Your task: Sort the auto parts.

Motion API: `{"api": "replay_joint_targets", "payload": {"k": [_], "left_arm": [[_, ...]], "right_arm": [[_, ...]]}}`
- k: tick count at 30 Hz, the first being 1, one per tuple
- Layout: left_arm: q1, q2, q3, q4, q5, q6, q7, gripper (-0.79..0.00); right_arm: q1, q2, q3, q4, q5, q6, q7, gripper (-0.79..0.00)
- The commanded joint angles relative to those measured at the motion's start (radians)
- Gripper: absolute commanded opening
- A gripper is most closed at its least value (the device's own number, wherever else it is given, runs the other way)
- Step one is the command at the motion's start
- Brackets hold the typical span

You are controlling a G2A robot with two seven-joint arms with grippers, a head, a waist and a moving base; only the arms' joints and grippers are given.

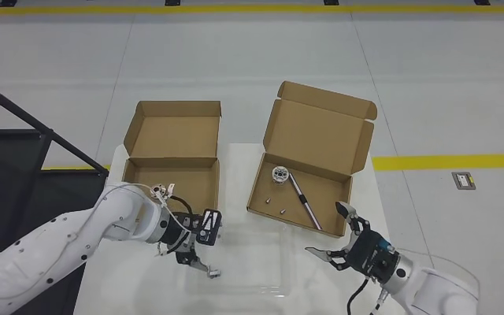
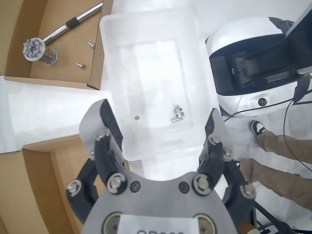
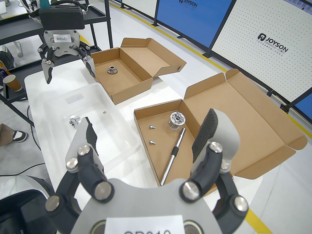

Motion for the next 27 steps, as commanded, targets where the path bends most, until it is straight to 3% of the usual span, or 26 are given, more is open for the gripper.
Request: {"api": "replay_joint_targets", "payload": {"k": [1,8,12,17,20,24,27], "left_arm": [[0.000,0.000,0.000,0.000,0.000,0.000,0.000,0.000],[0.030,-0.004,0.000,-0.028,0.001,0.000,0.007,0.000],[0.068,-0.031,0.000,-0.059,0.011,0.000,-0.097,0.000],[0.083,-0.090,0.000,-0.060,-0.086,0.000,-0.318,0.000],[0.084,-0.134,0.000,-0.030,-0.171,0.000,-0.514,-0.139],[0.095,-0.191,0.000,0.028,-0.160,0.022,-0.565,-0.231],[0.108,-0.229,0.000,0.065,-0.147,0.049,-0.592,-0.234]], "right_arm": [[0.000,0.000,0.000,0.000,0.000,0.000,0.000,0.000],[0.000,0.000,0.000,0.000,0.000,0.000,0.000,0.000],[0.000,0.000,0.000,0.000,0.000,0.000,0.000,0.000],[0.000,0.000,0.000,0.000,0.000,0.000,0.000,0.000],[0.000,0.000,0.000,0.000,0.000,0.000,0.000,0.000],[0.000,0.000,0.000,0.000,0.000,0.000,0.000,0.000],[0.000,0.000,0.000,0.000,0.000,0.000,0.000,0.000]]}}
